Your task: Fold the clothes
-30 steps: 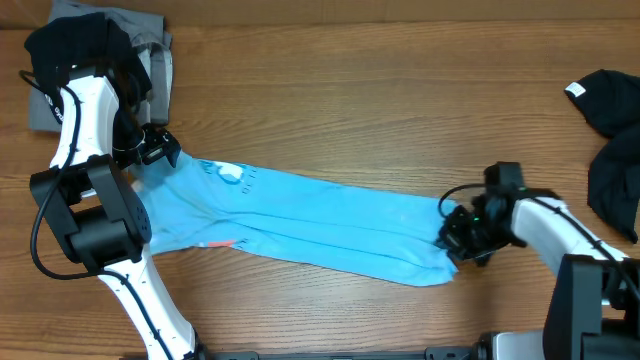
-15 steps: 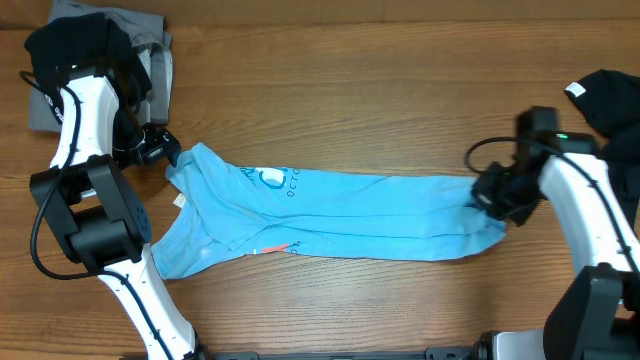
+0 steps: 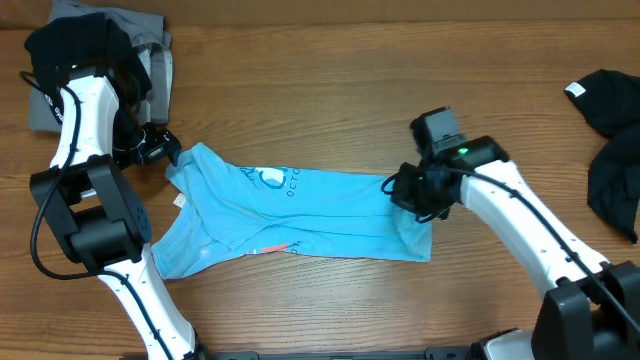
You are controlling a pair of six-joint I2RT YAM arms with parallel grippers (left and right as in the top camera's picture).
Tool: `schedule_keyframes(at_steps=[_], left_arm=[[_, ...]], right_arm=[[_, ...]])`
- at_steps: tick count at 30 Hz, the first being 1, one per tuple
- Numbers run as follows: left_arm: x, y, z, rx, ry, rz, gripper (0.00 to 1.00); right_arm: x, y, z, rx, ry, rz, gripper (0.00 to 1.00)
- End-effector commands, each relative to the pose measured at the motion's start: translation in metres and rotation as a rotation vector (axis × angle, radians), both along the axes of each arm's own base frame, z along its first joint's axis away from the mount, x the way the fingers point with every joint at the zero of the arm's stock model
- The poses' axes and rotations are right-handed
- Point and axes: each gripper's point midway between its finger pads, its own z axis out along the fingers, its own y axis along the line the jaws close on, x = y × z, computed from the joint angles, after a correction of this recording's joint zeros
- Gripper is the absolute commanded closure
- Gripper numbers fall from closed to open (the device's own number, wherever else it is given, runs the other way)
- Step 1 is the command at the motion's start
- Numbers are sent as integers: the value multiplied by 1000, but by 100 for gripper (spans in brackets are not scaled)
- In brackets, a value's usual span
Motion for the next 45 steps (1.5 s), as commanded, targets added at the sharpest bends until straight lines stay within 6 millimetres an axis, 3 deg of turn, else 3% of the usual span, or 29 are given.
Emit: schedule_keyframes(at_steps=[1, 6, 9, 14, 16, 17, 18, 21, 25, 28, 31, 37, 45], left_arm=[[5, -4, 2, -8, -14, -1, 0], [5, -4, 2, -9, -14, -1, 0], [5, -5, 2, -16, -16, 1, 0], [5, -6, 2, -19, -17, 2, 0], [5, -6, 2, -21, -17, 2, 0], [6, -7, 2, -22, -18, 2, 0], [5, -6, 2, -21, -17, 2, 0], [5, -7, 2, -22, -13, 2, 0], [4, -7, 2, -23, -10, 2, 0], [4, -7, 2, -23, -10, 2, 0], [4, -7, 2, -23, -10, 2, 0], [5, -7, 2, -22, -14, 2, 0], [4, -7, 2, -23, -10, 2, 0]], right_arm=[[-12, 24, -9, 59, 24, 4, 96], [-10, 45, -12, 101, -5, 8, 92], [-8, 48, -12, 109, -5, -3, 67], [-10, 62, -15, 169, 23, 18, 78], [-9, 73, -15, 200, 14, 41, 76], [-7, 73, -15, 197, 4, 44, 70], [-5, 73, -15, 191, -9, 51, 63], [2, 63, -13, 169, -32, 66, 58], [16, 29, -8, 100, -24, -20, 58], [22, 8, -7, 84, -22, -49, 44], [22, -4, -12, 74, -12, -58, 43], [21, -2, -26, 68, 10, -51, 43], [21, 9, -61, 79, 87, -34, 47]])
